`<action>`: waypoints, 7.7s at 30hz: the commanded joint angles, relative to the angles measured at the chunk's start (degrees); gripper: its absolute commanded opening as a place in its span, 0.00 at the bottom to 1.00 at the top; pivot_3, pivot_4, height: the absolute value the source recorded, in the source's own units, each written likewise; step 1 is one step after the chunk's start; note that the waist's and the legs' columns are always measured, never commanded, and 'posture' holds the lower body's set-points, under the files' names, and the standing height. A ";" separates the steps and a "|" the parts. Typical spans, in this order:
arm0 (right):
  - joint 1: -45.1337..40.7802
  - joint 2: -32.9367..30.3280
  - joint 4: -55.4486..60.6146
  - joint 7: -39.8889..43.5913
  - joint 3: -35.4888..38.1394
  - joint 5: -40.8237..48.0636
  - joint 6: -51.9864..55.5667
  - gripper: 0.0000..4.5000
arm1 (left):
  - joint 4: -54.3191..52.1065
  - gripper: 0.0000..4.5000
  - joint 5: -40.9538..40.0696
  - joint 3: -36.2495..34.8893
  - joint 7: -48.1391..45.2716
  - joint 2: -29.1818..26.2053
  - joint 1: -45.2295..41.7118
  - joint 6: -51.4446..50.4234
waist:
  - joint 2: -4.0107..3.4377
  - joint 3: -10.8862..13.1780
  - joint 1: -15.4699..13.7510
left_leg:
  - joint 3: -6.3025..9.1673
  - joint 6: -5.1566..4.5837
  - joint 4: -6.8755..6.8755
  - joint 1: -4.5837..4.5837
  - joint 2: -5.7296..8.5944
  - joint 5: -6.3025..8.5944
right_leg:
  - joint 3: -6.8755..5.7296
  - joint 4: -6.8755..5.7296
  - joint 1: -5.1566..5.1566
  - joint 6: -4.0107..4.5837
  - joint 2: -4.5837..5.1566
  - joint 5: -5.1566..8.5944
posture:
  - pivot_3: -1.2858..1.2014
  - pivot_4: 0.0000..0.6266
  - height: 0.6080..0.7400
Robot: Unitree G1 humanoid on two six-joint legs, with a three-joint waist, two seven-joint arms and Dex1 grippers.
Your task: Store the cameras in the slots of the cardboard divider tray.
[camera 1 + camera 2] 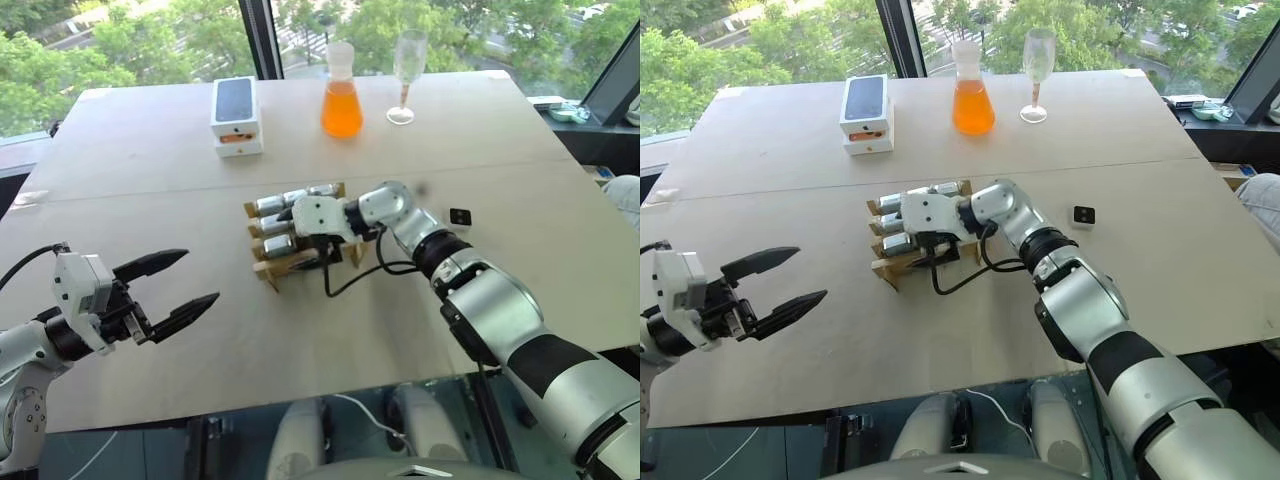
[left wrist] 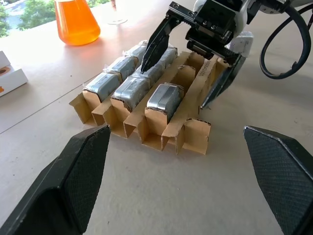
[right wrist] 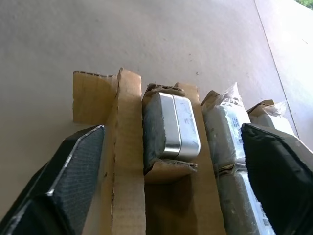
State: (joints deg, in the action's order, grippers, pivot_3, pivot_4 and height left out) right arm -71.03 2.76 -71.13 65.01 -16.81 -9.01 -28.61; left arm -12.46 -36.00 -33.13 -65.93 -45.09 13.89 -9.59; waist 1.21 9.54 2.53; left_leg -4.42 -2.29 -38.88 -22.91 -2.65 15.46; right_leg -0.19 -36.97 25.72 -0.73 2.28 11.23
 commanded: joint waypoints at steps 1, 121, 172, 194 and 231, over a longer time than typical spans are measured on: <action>-0.21 -0.42 6.77 6.05 4.39 6.21 2.75 0.99 | -0.59 1.00 -0.26 0.38 -0.38 0.01 -0.51 0.62 | 0.00 0.01 -0.01 | 0.00 0.00 0.01 0.00 0.00 0.00 | 0.00 0.00 0.00 0.00 0.00 0.00 | 0.52 0.24 1.00; 23.81 -26.85 40.97 -5.00 22.62 17.43 27.63 0.99 | -0.80 1.00 -0.66 16.44 -0.97 0.61 -17.88 -5.57 | 0.03 0.12 -2.08 | 0.23 -0.03 0.04 -0.09 0.32 -0.04 | -0.19 0.03 -0.10 -0.11 -0.10 -0.07 | 0.52 0.24 1.00; 39.64 -36.11 65.42 -33.34 -0.86 -10.23 -0.85 0.44 | 22.27 1.00 5.95 32.07 -3.71 12.37 -53.47 -11.17 | 0.22 0.17 -0.36 | 0.24 -0.06 -0.32 0.02 0.40 -0.06 | 0.12 -0.28 -0.10 -0.56 -0.55 0.01 | 0.52 0.24 1.00; 20.50 -33.04 50.18 -47.07 -12.13 -36.78 -26.49 0.44 | 29.55 0.88 14.70 40.77 -16.62 10.58 -59.14 -9.94 | 0.31 0.23 -0.63 | 0.15 -0.06 -0.32 -0.17 0.37 -0.06 | 0.17 -0.06 -0.01 -0.34 -0.59 -0.11 | 0.52 0.24 1.00; 19.97 -34.47 52.02 -44.09 -11.72 -30.92 -24.96 0.44 | 30.64 0.78 17.15 42.17 -19.13 10.93 -60.47 -11.85 | 0.31 0.23 -0.51 | 0.15 -0.07 -0.36 -0.12 0.37 -0.06 | 0.19 -0.19 -0.01 -0.33 -0.59 -0.11 | 0.52 0.24 1.00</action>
State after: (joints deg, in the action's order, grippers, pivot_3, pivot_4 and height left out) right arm -50.52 -31.57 -20.68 20.96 -30.04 -41.62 -53.82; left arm 19.68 -18.20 9.56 -84.09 -33.54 -45.96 -21.84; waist 1.52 9.77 2.02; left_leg -4.28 -2.36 -39.24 -23.03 -2.28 15.41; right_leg 0.00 -37.16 25.70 -1.06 1.69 11.12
